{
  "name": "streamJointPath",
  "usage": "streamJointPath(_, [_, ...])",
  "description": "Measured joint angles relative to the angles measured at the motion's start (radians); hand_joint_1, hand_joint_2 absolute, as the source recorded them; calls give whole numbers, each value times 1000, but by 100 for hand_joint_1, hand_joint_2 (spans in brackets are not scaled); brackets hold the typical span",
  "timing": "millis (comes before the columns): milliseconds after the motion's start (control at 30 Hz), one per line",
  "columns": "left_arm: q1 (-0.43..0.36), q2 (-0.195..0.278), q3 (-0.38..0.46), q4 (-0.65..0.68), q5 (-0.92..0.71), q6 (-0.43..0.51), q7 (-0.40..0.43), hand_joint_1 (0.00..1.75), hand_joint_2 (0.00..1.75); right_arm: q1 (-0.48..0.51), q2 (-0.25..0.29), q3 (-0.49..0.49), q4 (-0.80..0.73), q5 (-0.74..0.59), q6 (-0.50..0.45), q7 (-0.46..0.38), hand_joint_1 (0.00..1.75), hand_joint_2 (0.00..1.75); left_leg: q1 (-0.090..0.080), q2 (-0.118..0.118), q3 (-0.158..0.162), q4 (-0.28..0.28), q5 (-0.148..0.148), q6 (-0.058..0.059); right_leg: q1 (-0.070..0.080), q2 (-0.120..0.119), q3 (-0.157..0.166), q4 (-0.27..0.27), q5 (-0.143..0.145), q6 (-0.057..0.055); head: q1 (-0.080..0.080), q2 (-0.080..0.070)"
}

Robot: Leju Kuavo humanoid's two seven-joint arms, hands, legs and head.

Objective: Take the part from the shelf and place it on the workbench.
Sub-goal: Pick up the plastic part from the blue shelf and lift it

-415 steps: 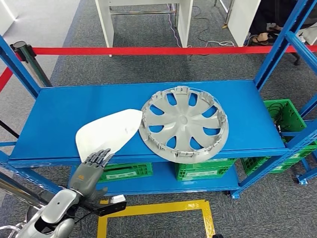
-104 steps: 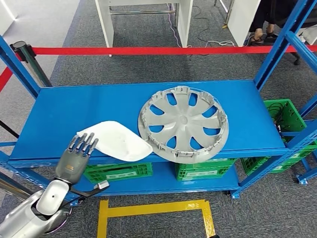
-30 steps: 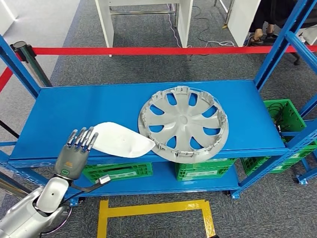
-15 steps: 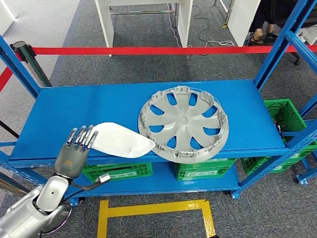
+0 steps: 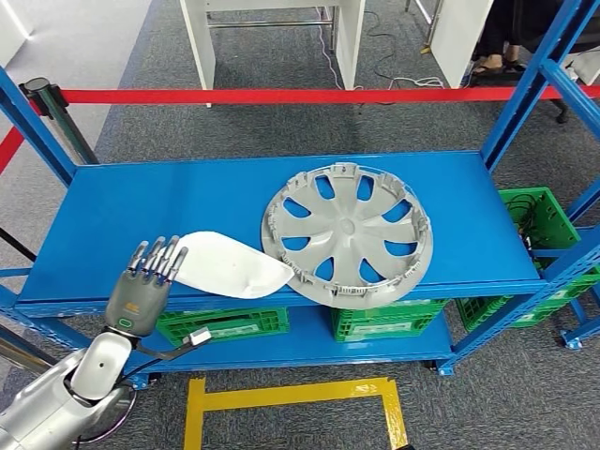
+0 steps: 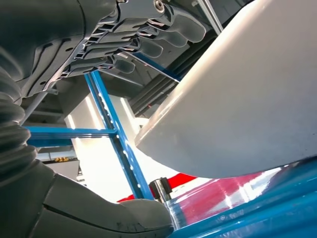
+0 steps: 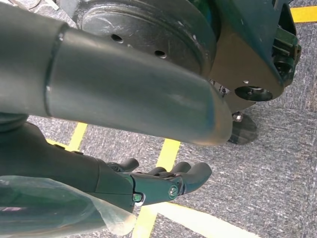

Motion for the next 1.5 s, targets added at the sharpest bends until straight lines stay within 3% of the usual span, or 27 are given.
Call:
streamJointPath(367, [-17,7,-21,1,0,0,19,1,175,0,-1,0,0,1,-2,-4,0,0,0,0,0,0,0,0,0,0,0,0,0,0,0,0])
streamJointPath(400, [-21,9,-23,1,0,2,20,13,175,0,-1,0,0,2,-2,-4,0,0,0,0,0,0,0,0,0,0,0,0,0,0,0,0])
streamJointPath(500, [-31,14,-30,3,0,11,23,140,175,0,-1,0,0,5,-3,-6,0,0,0,0,0,0,0,0,0,0,0,0,0,0,0,0])
streamJointPath(533, [-33,15,-32,4,0,14,23,172,175,0,-1,0,0,6,-3,-6,0,0,0,0,0,0,0,0,0,0,0,0,0,0,0,0])
streamJointPath(1333, [-48,15,-51,32,0,45,15,168,175,-2,-4,0,0,10,-3,-13,0,0,0,0,0,0,0,0,0,0,0,0,0,0,0,0])
streamJointPath(1500, [-52,13,-51,35,0,49,16,160,175,-2,-4,0,0,10,-4,-14,0,0,0,0,0,0,0,0,0,0,0,0,0,0,0,0])
